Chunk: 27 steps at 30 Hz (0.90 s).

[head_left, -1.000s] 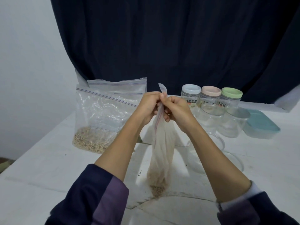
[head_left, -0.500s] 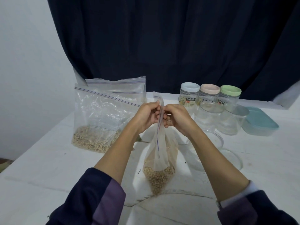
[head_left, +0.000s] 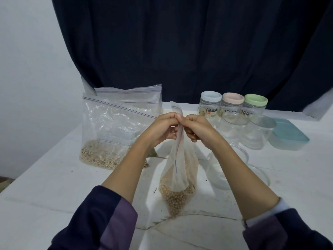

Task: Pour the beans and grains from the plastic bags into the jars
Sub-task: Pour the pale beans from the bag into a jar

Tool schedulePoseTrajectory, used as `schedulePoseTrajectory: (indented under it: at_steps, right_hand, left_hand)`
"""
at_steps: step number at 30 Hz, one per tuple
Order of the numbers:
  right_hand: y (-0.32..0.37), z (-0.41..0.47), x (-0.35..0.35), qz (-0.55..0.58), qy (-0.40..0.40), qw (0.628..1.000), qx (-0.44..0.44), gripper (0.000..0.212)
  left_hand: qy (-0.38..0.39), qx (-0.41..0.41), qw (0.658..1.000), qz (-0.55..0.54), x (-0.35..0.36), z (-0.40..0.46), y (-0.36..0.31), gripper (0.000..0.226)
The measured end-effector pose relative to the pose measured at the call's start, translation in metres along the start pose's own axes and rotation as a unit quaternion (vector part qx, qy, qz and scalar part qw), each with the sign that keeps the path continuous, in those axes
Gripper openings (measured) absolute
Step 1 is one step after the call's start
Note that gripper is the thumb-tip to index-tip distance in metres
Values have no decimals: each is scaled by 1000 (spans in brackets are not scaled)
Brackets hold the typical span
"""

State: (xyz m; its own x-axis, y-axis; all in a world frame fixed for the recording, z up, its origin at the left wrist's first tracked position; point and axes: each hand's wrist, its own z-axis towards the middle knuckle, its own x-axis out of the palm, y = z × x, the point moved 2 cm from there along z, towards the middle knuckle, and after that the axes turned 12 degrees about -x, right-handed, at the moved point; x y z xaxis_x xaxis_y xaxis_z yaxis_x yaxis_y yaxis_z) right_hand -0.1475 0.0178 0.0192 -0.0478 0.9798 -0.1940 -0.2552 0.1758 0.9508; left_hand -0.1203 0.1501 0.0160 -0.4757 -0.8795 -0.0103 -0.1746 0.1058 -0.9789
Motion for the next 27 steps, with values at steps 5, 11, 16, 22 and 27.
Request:
schedulePoseTrajectory:
  at_steps: [5,11,16,22,27]
  right_hand:
    - [0,3,-6,37,34,999,1,27]
    - [2,6,-11,68,50,996,32,21]
    - [4,6,-12,92,16,995,48,14]
    - [12,3,-10,97,-25,994,48,20]
    - [16,2,-8,16,-65,997,44,27]
  left_hand:
    - [-2,-2,1000,-13,-3,3,0,15]
    - [-12,8,1000,-10,-6,2,-5,16]
    - [-52,14,999,-12,-5,-2,-10,14]
    - [-65,21,998,-6,-5,-7,-12,13]
    - [-82,31,996,24,-5,-11,-14,16]
